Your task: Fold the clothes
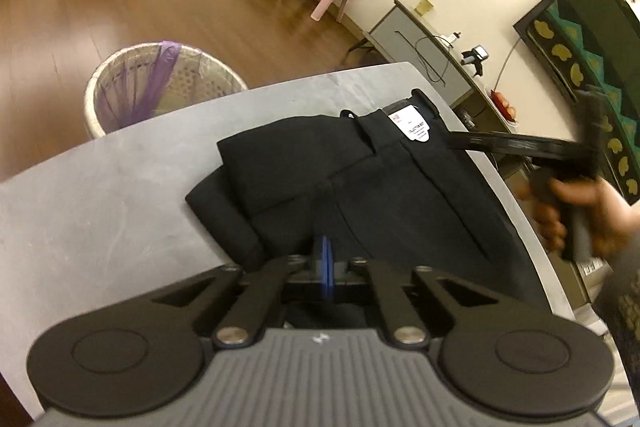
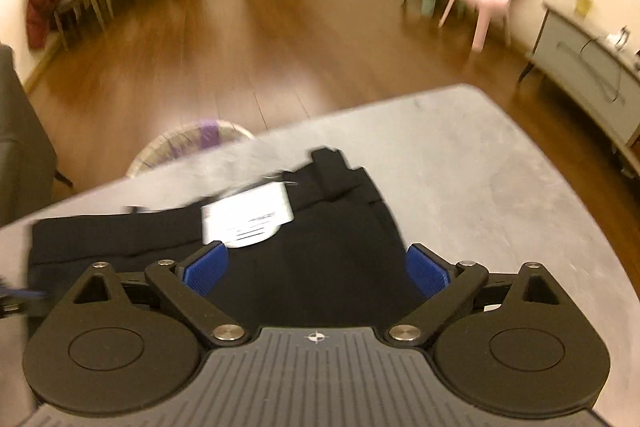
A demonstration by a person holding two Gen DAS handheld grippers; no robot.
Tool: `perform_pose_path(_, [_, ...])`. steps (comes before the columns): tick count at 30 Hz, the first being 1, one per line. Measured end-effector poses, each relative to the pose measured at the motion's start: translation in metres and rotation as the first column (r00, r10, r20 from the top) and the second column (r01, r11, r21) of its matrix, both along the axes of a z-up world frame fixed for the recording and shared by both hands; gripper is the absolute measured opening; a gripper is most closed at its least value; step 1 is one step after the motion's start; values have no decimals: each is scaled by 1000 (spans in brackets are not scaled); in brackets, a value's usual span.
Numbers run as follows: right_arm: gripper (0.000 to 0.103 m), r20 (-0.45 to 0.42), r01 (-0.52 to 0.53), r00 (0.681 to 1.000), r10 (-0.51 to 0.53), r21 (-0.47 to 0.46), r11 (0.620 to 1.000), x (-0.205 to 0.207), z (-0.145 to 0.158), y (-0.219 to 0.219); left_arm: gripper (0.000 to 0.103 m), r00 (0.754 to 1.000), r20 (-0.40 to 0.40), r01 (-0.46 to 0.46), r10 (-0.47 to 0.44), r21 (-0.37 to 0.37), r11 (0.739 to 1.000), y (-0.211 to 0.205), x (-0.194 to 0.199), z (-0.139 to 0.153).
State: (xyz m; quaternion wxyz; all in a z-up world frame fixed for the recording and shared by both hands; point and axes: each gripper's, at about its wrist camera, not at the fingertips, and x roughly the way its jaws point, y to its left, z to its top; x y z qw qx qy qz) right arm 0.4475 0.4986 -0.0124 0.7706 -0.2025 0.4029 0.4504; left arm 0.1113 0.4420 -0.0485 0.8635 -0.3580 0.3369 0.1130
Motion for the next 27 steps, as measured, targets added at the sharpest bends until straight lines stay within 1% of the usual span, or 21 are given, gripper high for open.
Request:
perform_pose_path(2, [96,-37,-22,999,21,-31,999,18,-18,9,4,1000,4,11,-11,19,1000,-5,1,2])
perform_pose_path(3, [97,-12,-39,999,38,-36,999,14,-17,9,4,1000,6,16,-16,28,999,-8,0,3])
perform_pose_path(5, [92,72,-76,994,78,-39,996,-6,-10,7,4,1000,11,24,-25,43,999,-11,1,5])
perform_pose_path(6, [73,113,-94,989,98,-42,995,-16,-6,5,4,1000,14,27,-28,48,998,-12,1,6])
perform_pose_path(7, [26,155,-112,981,118,-45,993,-26,-2,4,4,999,17,30,-31,52,998,-13,2,5])
perform_pose_path(9, [14,236,-148,959,157,-54,988,-46,5,1,4,999,22,34,-36,61,998,-13,2,5])
perform_pose_path(10, [11,276,-165,945,176,-60,984,-56,9,0,4,999,23,36,-38,65,997,-13,3,5])
perform_pose_path(12, [7,354,-199,911,212,-74,977,-76,17,-3,4,999,24,37,-39,74,997,-15,3,5])
perform_pose_path(13, [6,392,-216,891,230,-82,973,-86,21,-5,4,999,21,36,-38,79,996,-16,3,6])
perform_pose_path(14, [6,457,-245,847,273,-119,962,-111,19,-9,4,999,19,35,-37,84,996,-17,3,6])
perform_pose_path(15, [6,525,-276,787,323,-169,946,-141,15,-15,4,999,17,34,-36,89,995,-18,3,7])
perform_pose_path(16, [6,587,-300,719,373,-222,928,-172,11,-20,4,999,15,33,-34,94,995,-19,3,7])
perform_pose_path(17, [6,640,-319,643,421,-276,907,-202,7,-26,4,999,13,32,-33,99,995,-20,3,8])
perform_pose_path(18, [6,663,-336,591,460,-317,887,-225,0,-30,4,999,10,30,-31,102,994,-21,3,8])
perform_pose_path(20, [6,677,-354,522,518,-381,854,-255,-14,-39,4,1000,4,27,-28,107,994,-22,3,10])
perform_pose_path(21, [6,678,-354,512,527,-393,849,-261,-17,-42,4,1000,1,26,-26,110,994,-23,2,10])
perform_pose_path(23, [6,677,-349,508,533,-404,846,-269,-20,-46,4,1000,-4,25,-24,117,993,-25,2,11])
perform_pose_path(26, [6,682,-330,524,510,-389,860,-260,-16,-48,4,1000,-7,22,-21,124,992,-27,2,12])
perform_pose_path(27, [6,681,-321,542,493,-374,870,-254,-12,-48,4,1000,-8,21,-20,126,992,-27,2,13])
